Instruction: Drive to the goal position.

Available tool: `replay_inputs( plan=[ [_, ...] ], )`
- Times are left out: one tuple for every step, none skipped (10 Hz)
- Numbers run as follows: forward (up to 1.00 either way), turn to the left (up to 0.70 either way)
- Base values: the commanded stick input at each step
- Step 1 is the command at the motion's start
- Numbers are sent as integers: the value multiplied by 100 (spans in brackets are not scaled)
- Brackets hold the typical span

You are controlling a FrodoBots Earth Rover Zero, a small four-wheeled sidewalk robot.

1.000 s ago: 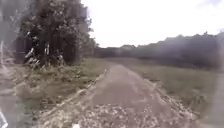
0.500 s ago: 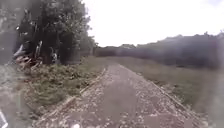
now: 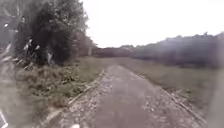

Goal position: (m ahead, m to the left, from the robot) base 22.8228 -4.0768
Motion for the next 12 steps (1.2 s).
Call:
replay_inputs(
  plan=[
    [100, 0],
    [100, 0],
    [100, 0],
    [100, 0],
    [100, 0],
    [100, 0],
    [100, 0],
    [100, 0],
    [100, 0],
    [100, 0],
    [100, 0],
    [100, 0]
  ],
)
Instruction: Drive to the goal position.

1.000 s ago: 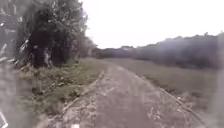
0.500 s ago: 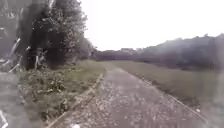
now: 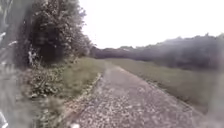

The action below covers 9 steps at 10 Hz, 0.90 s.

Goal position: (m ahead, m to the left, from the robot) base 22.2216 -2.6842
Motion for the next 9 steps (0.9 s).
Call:
replay_inputs(
  plan=[
    [100, 0],
    [100, 0],
    [100, 0],
    [100, 0],
    [100, -33],
    [100, -18],
    [100, -3],
    [100, 0],
    [100, 0]
  ],
)
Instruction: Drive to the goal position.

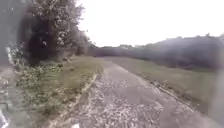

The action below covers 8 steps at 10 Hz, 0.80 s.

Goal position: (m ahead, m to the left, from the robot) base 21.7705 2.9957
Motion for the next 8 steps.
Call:
replay_inputs(
  plan=[
    [100, 0],
    [100, 0],
    [100, 0],
    [100, 0],
    [100, 0],
    [100, 0],
    [100, 0],
    [88, 0]
  ],
)
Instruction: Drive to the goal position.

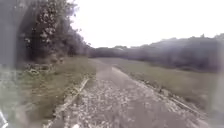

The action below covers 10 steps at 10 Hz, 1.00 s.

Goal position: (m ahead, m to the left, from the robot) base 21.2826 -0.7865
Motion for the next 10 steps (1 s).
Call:
replay_inputs(
  plan=[
    [67, 0],
    [46, 0],
    [25, 0],
    [4, 0],
    [0, 0],
    [0, 0],
    [0, 0],
    [0, 0],
    [0, 0],
    [0, 0]
  ],
)
